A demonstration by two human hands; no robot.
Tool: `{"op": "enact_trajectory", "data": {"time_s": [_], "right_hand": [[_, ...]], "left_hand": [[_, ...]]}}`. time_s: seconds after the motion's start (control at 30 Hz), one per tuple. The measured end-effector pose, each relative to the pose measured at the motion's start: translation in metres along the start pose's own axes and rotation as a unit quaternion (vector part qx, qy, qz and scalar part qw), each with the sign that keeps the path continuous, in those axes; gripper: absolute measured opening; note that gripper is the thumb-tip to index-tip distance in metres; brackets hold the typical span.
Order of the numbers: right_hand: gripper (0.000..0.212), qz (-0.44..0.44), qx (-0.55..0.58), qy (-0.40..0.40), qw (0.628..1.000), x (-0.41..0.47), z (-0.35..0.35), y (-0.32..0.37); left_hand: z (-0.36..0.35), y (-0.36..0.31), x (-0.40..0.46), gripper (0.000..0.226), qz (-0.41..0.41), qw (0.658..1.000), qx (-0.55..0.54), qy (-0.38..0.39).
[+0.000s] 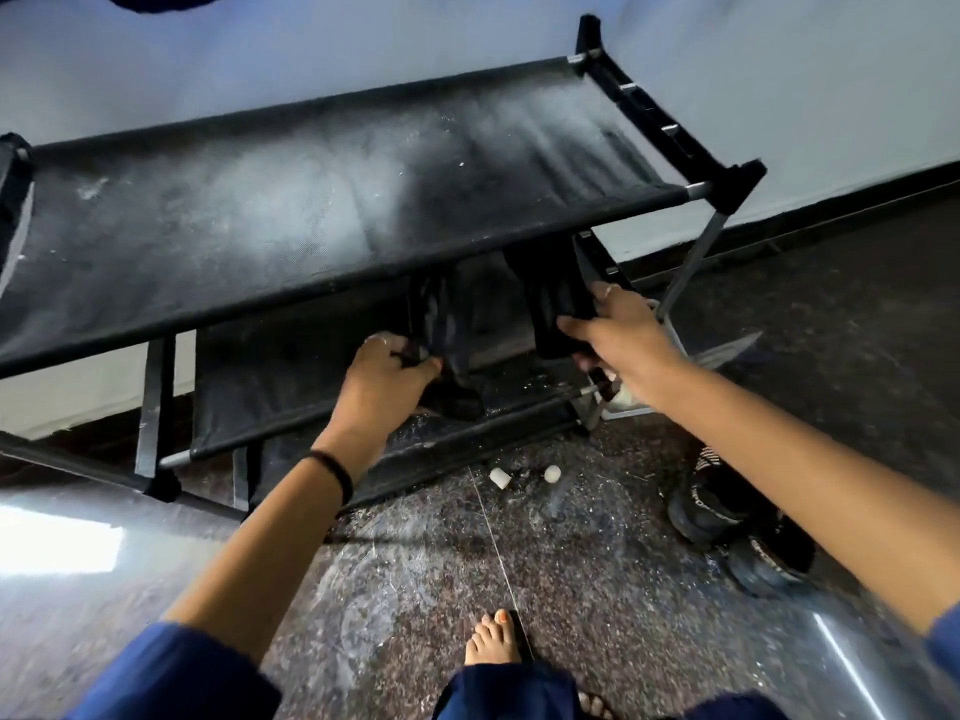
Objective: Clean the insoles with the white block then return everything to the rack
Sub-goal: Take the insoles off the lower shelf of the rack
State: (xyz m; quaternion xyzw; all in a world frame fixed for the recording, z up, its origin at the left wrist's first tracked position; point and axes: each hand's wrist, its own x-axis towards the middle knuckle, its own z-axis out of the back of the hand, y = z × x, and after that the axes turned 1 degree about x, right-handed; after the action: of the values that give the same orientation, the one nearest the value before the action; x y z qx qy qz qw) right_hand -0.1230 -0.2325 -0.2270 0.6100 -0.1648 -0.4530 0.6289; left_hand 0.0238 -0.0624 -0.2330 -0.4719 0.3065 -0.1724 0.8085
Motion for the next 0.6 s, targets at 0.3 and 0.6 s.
{"op": "enact_trajectory", "data": {"time_s": [0.3, 0.6], "right_hand": [[0.036, -0.105, -0.050, 0.024, 0.993, -0.142, 0.114, -0.059], [0.061, -0.302, -0.037, -0.016, 0.953, -0.179, 0.131, -0.205]], "left_hand": [[-0.023, 0.012, -0.119, 0.015, -0.012, 0.970, 0.048, 0.239], [-0.119, 0.075, -0.102, 0.014, 0.032, 0.928, 0.177, 0.326]]}}
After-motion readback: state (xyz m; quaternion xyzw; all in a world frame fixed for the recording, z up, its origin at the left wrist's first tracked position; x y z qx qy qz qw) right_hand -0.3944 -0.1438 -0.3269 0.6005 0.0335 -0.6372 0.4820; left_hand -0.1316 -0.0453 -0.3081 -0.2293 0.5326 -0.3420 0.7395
